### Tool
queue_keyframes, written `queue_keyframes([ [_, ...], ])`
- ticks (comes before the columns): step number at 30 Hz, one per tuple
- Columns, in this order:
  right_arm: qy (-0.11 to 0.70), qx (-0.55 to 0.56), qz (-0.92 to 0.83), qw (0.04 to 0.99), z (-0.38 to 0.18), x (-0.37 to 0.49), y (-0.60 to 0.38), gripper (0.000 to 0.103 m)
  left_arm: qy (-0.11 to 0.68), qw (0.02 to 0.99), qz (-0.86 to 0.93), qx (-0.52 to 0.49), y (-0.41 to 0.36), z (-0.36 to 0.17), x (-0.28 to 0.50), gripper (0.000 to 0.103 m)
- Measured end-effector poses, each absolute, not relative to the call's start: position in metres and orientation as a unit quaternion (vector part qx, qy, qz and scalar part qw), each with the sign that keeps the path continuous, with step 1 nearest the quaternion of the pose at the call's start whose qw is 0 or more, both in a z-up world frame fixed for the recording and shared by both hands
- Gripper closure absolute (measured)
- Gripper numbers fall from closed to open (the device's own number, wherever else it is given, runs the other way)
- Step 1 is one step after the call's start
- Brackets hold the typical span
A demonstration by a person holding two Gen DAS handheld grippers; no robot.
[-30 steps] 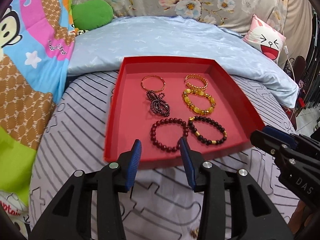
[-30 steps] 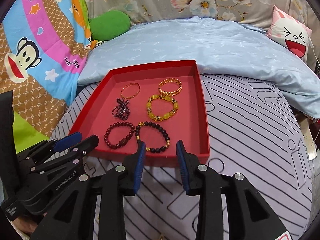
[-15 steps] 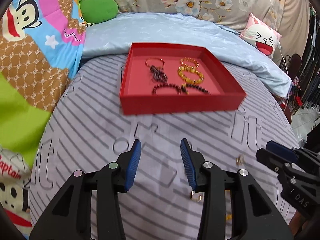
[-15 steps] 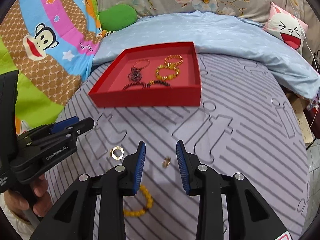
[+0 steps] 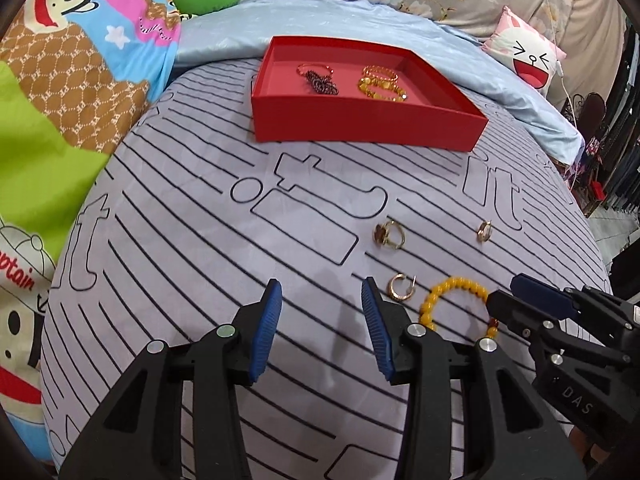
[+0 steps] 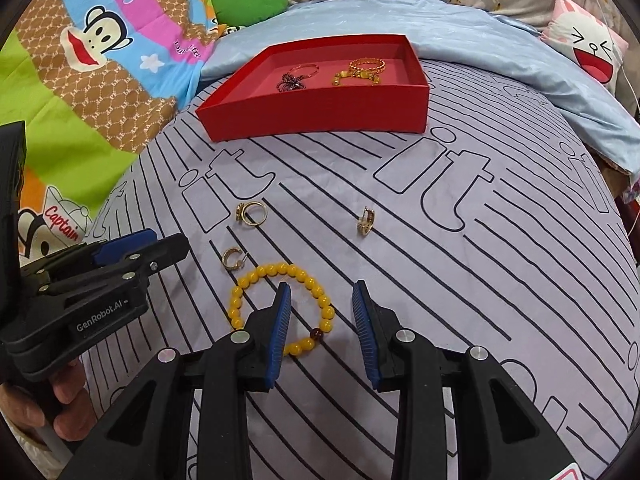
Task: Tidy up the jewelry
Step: 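Grasp the yellow amber bead bracelet with the right gripper while the left grasps a gold ring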
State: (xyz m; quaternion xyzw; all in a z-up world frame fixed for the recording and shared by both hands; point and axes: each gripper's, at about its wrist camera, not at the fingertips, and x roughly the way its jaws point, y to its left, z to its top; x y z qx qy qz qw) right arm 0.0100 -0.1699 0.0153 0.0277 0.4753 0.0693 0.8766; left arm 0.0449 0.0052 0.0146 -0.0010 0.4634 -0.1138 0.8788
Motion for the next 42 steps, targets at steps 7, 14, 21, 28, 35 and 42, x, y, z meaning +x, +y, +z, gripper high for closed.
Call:
queue_keyframes([
  [7,0.482,0.009,0.069,0.873,0.008,0.012,-0.164,0.072,0.465,0.878,-0.116,0.003,0.002,0.013,0.042,0.063],
  [14,0.483,0.001,0.058,0.874,0.003,0.01,-0.167,0.089,0.47,0.875,-0.12,0.007,-0.004,0.01,0.042,0.058],
  [21,0.481,0.002,0.046,0.875,0.003,0.005,-0.175,0.096,0.471,0.874,-0.121,0.006,-0.008,0.009,0.046,0.055],
  [28,0.484,0.015,0.043,0.874,0.003,0.003,-0.183,0.096,0.467,0.874,-0.136,-0.003,-0.018,0.013,0.059,0.055],
  [35,0.484,0.021,0.045,0.874,0.003,0.002,-0.185,0.096,0.474,0.869,-0.14,-0.014,-0.028,0.008,0.078,0.058],
  [42,0.483,0.024,0.047,0.874,0.003,0.003,-0.185,0.096,0.479,0.865,-0.147,-0.014,-0.033,0.004,0.088,0.074],
])
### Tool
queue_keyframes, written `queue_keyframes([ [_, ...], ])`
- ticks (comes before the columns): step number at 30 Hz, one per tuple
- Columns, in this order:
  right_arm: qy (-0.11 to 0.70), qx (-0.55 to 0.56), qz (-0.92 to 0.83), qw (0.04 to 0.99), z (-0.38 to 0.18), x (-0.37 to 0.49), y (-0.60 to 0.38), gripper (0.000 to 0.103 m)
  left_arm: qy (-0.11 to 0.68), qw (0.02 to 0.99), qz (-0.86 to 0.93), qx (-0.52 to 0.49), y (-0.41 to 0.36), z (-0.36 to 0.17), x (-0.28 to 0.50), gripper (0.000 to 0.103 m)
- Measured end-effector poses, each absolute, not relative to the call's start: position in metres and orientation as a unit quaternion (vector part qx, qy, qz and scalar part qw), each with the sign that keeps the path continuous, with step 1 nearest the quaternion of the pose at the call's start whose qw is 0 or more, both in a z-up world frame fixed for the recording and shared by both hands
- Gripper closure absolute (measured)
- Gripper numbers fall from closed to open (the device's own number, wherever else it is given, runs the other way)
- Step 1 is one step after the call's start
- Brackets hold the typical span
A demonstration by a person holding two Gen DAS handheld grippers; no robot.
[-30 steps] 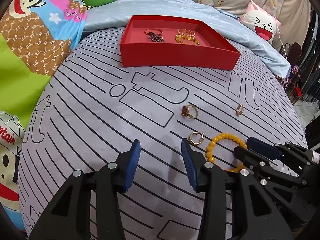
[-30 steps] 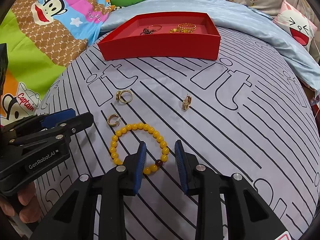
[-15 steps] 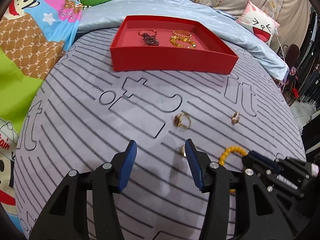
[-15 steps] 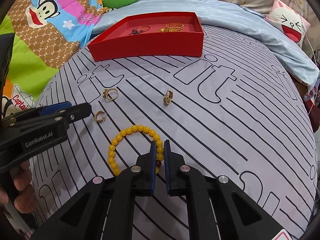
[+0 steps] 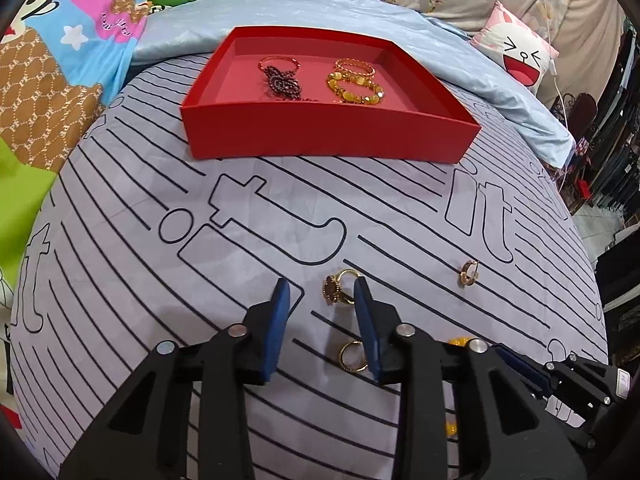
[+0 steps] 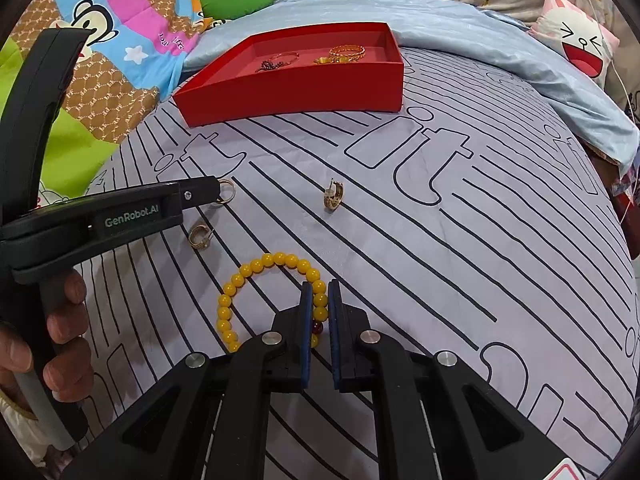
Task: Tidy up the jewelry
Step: 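Grasp the yellow amber bead bracelet with the right gripper while the left grasps a gold ring, then carry the bracelet and ring into the red tray and open both grippers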
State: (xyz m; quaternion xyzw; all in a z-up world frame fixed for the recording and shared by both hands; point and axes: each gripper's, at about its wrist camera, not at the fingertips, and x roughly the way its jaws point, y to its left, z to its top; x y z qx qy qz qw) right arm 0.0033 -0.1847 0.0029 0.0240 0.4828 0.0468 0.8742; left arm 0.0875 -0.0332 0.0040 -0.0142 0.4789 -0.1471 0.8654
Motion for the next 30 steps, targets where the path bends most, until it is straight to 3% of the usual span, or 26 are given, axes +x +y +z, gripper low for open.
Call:
queue_keyframes([
  [6,0.482,0.025,0.048,0.875,0.003,0.003,-0.185,0.096,0.48,0.864,-0.155,-0.009,-0.039,0.001,0.088,0.092],
  [18,0.48,0.039,0.05,0.875,0.01,0.001,-0.187,0.096,0.477,0.863,-0.164,-0.011,-0.039,0.009,0.077,0.095],
  [30,0.435,0.032,0.061,0.898,0.054,0.003,-0.18,0.096,0.456,0.873,-0.17,-0.019,-0.023,0.039,0.063,0.095],
])
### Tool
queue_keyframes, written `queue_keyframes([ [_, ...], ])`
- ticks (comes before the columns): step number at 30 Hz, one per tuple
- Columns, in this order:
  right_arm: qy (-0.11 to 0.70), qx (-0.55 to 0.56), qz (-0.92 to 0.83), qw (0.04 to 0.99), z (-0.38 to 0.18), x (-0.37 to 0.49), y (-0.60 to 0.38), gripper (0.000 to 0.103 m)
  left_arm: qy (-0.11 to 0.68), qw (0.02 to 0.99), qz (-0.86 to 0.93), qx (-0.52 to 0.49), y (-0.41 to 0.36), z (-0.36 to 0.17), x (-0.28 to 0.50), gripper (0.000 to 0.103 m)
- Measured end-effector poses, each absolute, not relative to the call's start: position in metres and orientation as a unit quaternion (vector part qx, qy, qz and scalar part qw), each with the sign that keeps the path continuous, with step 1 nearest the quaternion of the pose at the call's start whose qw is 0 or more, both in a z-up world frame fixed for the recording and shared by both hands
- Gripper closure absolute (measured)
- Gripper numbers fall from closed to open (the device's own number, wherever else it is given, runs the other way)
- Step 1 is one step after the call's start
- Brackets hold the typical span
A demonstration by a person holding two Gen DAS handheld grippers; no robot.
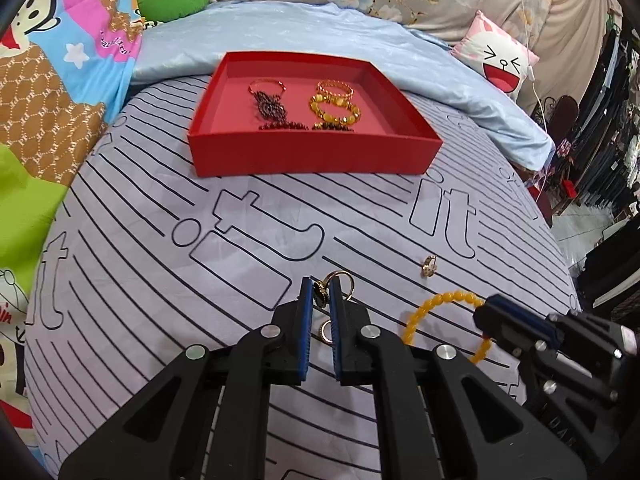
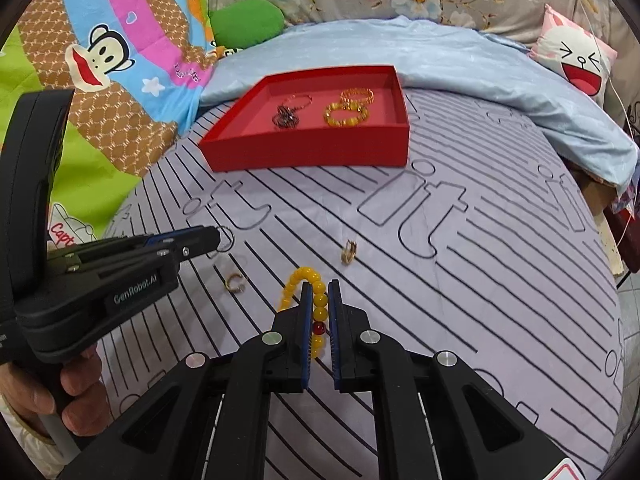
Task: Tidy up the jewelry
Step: 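Carry the bracelet and ring into the red tray and open both grippers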
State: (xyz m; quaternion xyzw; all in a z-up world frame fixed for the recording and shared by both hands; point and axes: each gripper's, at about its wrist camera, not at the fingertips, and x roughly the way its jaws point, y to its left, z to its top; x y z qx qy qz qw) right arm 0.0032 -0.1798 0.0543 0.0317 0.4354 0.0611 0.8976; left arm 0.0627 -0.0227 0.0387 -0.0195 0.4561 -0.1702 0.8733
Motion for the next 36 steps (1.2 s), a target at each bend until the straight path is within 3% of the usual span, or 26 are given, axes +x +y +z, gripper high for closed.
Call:
queue_keyframes([
  [9,0.392,0.019,0.067,0.917,0.096,0.035,-0.178,0.096,0.432,0.885,-0.172,-0.014,-0.018,0.067,0.077,0.095],
  [19,0.351,-0.001,0.061,0.934,0.131,0.114,-0.177,0.096,0.391,0.901,-0.185,-0.008,-0.034,0.104,0.151,0.095],
  [36,0.407,0.063,0.064,0.909,0.073,0.254,-0.2,0.096,0.438,0.879,-0.188,-0.009,-0.073,0.058,0.292,0.095],
])
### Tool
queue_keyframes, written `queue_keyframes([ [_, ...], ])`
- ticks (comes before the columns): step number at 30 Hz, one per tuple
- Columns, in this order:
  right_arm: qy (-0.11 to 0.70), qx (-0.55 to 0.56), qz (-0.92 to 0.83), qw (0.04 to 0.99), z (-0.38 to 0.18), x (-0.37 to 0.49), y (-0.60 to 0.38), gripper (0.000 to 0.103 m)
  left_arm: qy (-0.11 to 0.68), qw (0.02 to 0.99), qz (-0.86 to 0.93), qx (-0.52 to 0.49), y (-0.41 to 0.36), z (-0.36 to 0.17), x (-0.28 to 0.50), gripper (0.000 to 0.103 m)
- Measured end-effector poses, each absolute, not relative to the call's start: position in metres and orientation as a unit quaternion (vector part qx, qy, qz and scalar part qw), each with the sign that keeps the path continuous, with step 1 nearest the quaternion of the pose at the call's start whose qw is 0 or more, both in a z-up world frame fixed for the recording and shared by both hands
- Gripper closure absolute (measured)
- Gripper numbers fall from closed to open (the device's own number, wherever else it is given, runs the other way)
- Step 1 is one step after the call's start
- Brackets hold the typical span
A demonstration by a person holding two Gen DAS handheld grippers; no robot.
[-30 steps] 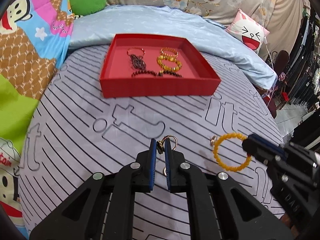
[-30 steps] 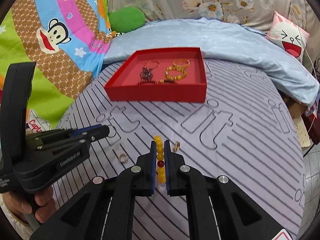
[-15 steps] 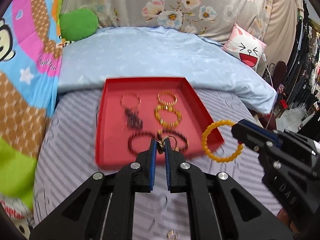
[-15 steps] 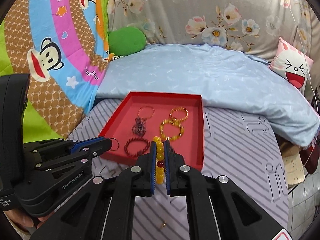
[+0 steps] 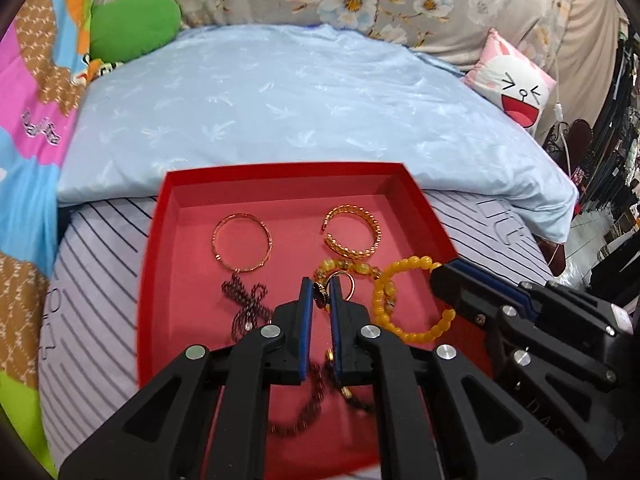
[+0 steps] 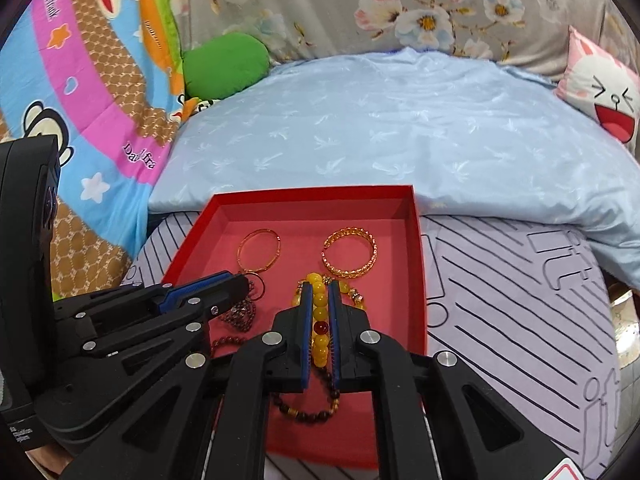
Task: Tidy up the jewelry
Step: 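Carry the bracelet and ring into the red tray and open both grippers, then withdraw both grippers toward the remaining gold rings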
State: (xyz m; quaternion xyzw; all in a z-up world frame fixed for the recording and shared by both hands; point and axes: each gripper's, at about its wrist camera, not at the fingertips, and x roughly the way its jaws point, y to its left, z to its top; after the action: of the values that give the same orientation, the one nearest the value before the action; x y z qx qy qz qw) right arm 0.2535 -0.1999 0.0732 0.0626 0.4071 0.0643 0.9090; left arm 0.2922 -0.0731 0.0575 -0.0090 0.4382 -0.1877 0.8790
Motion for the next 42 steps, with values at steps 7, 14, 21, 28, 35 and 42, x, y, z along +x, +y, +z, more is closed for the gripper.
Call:
queue_keyframes([
  [7,0.437,0.074,0.064,0.894,0.042,0.281,-0.204,0.095,0.468,0.865,-0.178,-0.003,-0.08,0.035,0.315,0.095],
  [14,0.443,0.061,0.052,0.893,0.033,0.285,-0.204,0.095,0.479,0.862,-0.163,0.008,-0.081,0.024,0.32,0.095],
  [21,0.437,0.053,0.038,0.897,0.032,0.279,-0.208,0.078,0.472,0.871,-0.139,0.017,-0.078,0.023,0.317,0.068],
  [28,0.423,0.053,0.036,0.904,0.044,0.267,-0.211,0.07,0.462,0.877,-0.13,0.015,-0.069,0.032,0.309,0.065],
  [35,0.39,0.03,0.035,0.92,0.077,0.233,-0.206,0.066,0.437,0.89,-0.13,0.011,-0.057,0.056,0.281,0.06],
  [42,0.378,0.041,0.038,0.924,0.099,0.184,-0.208,0.065,0.422,0.897,-0.131,0.004,-0.042,0.078,0.232,0.054],
])
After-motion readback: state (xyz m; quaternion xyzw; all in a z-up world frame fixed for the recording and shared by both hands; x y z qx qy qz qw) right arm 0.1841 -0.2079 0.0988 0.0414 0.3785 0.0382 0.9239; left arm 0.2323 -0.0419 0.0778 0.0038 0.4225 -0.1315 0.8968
